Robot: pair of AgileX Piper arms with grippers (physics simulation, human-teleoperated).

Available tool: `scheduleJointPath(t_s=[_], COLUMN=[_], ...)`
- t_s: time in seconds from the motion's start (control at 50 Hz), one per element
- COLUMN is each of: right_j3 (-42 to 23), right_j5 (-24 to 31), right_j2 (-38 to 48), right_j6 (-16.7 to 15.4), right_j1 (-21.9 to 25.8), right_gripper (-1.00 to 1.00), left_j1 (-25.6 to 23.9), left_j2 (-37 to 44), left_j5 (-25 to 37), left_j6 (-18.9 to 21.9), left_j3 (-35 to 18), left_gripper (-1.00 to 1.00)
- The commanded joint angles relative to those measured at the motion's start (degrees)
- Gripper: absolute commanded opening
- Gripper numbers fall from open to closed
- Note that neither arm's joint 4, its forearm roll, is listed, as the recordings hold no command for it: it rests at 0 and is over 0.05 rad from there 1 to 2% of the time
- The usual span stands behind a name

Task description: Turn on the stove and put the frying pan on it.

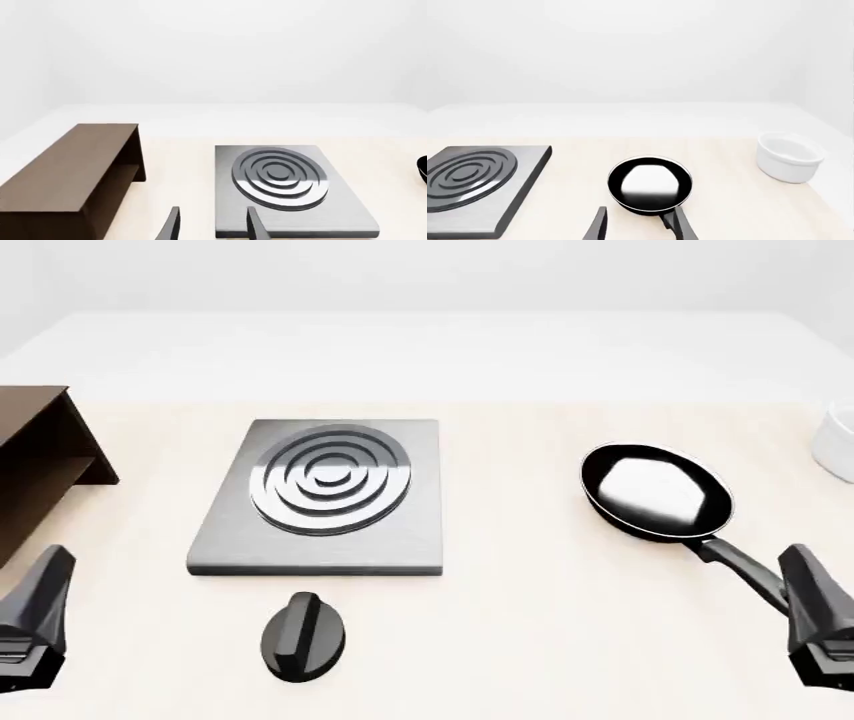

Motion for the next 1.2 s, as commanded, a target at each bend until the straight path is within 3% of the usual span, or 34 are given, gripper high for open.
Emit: scheduleJointPath(t_s=[0.02, 0.26, 0.34, 0.42, 0.46, 0.5, 0.52, 0.56, 0.62, 0.64, 0.66, 0.7, 0.72, 0.74, 0.82, 0.86, 0.92, 1.2], right_j3=[0.0, 0.0, 0.0, 0.0, 0.0, 0.0, 0.0, 0.0, 0.0, 0.0, 0.0, 0.0, 0.0, 0.0, 0.0, 0.0, 0.0, -0.1], right_j5=[-0.7, -2.6, -2.6, -2.4, -1.6, -1.3, -1.2, -1.0, -1.0, -1.0, -1.0, -1.4, -1.5, -1.6, -1.3, -1.3, -1.2, -1.0], right_j2=[1.0, 3.1, 3.1, 2.7, 1.7, 1.3, 1.1, 0.8, 0.7, 0.6, 0.6, 1.0, 1.1, 1.2, 0.9, 0.9, 0.6, 0.5], right_j6=[1.3, 4.5, 4.8, 4.9, 5.2, 5.5, 5.8, 5.9, 5.9, 5.9, 5.9, 5.7, 5.7, 5.7, 5.9, 6.0, 6.1, 5.9], right_j1=[-0.8, -1.3, -1.4, -1.4, -1.6, -1.7, -1.8, -1.8, -2.0, -2.0, -2.0, -2.0, -2.0, -2.0, -2.0, -2.0, -2.1, -2.1], right_gripper=[1.00, 1.00, 1.00, 1.00, 1.00, 1.00, 1.00, 1.00, 1.00, 1.00, 1.00, 1.00, 1.00, 1.00, 1.00, 1.00, 1.00, 1.00], left_j1=[0.3, 0.1, -1.1, -1.8, -3.5, -2.4, -4.6, -2.8, -4.7, -4.5, -7.0, -4.7, -7.1, -5.7, -8.5, -6.3, -7.3, -6.5], left_j2=[0.1, 0.1, 0.1, 0.3, 1.3, 4.2, 3.4, 4.4, 9.0, 12.4, 10.8, 10.9, 10.4, 12.3, 18.5, 19.1, 22.9, 26.8], left_j5=[0.0, 3.9, 8.7, 16.9, 20.1, 21.1, 23.5, 24.4, 25.9, 25.3, 27.0, 29.5, 30.5, 30.6, 29.8, 30.4, 30.6, 33.7], left_j6=[1.0, 3.0, 2.0, 2.7, 1.1, 3.1, 1.7, 3.0, 1.6, 3.0, 0.0, 3.1, 2.1, 3.1, 1.1, 5.5, 4.4, 7.6], left_j3=[-0.3, -2.7, -4.4, -8.9, -11.5, -12.9, -15.0, -15.7, -17.5, -17.3, -18.8, -20.3, -21.2, -21.1, -20.5, -20.6, -20.5, -20.2], left_gripper=[1.00, 1.00, 1.00, 1.00, 1.00, 1.00, 1.00, 1.00, 1.00, 1.00, 1.00, 1.00, 1.00, 1.00, 1.00, 1.00, 1.00, 1.00])
